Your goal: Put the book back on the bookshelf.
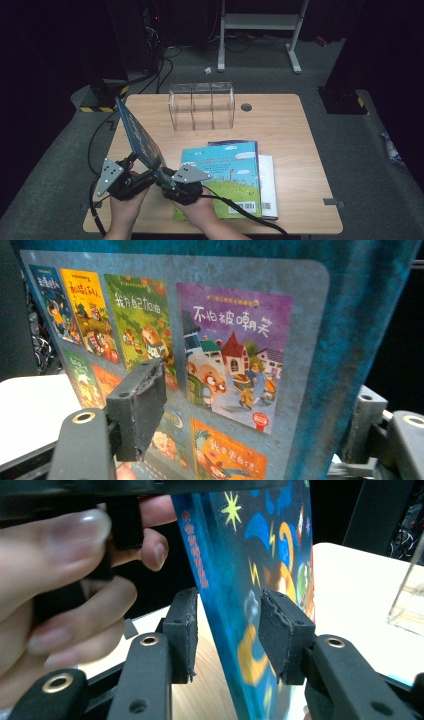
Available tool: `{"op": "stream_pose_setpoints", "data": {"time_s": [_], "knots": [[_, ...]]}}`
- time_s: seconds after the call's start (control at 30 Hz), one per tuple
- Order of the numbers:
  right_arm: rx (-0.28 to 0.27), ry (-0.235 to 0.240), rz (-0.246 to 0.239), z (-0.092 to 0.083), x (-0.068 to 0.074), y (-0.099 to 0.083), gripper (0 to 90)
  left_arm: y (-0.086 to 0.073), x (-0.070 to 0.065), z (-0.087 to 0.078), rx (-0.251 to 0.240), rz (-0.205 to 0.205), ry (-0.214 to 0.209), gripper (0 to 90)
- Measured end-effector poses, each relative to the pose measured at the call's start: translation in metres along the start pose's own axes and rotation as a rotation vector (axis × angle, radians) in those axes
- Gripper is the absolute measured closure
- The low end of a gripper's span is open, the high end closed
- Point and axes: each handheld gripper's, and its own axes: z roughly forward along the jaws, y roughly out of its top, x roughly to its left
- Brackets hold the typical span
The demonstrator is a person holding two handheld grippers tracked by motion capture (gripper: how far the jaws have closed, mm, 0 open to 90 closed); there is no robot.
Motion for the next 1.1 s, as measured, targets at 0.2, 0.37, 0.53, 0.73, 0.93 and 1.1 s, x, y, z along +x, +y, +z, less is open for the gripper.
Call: {"op": "stream_pose_setpoints", "data": {"time_s": [0.2,0.37,0.53,0.73,0.93,1.1], "knots": [[-0.028,-0.055,-0.019,-0.049,-0.014,-0.004,56.5,0.0,0.0,0.0,0.001,0.011,0.005,30.4],[0.011,-0.119,-0.033,-0.085,-0.037,-0.005,56.7,0.0,0.001,-0.001,0.004,0.014,0.006,30.4],[0.057,-0.32,-0.048,-0.133,-0.08,-0.024,47.3,0.0,0.002,-0.002,0.007,0.019,0.01,30.5],[-0.07,-0.524,-0.019,-0.183,-0.106,-0.053,51.1,0.0,0.002,-0.004,0.012,0.016,0.015,30.9],[-0.104,-0.636,0.036,-0.211,-0.133,-0.076,52.1,0.001,0.002,-0.004,0.016,0.016,0.014,31.3],[-0.077,-0.657,0.028,-0.211,-0.139,-0.082,52.5,0.004,0.0,-0.004,0.038,0.04,0.034,32.6]]}}
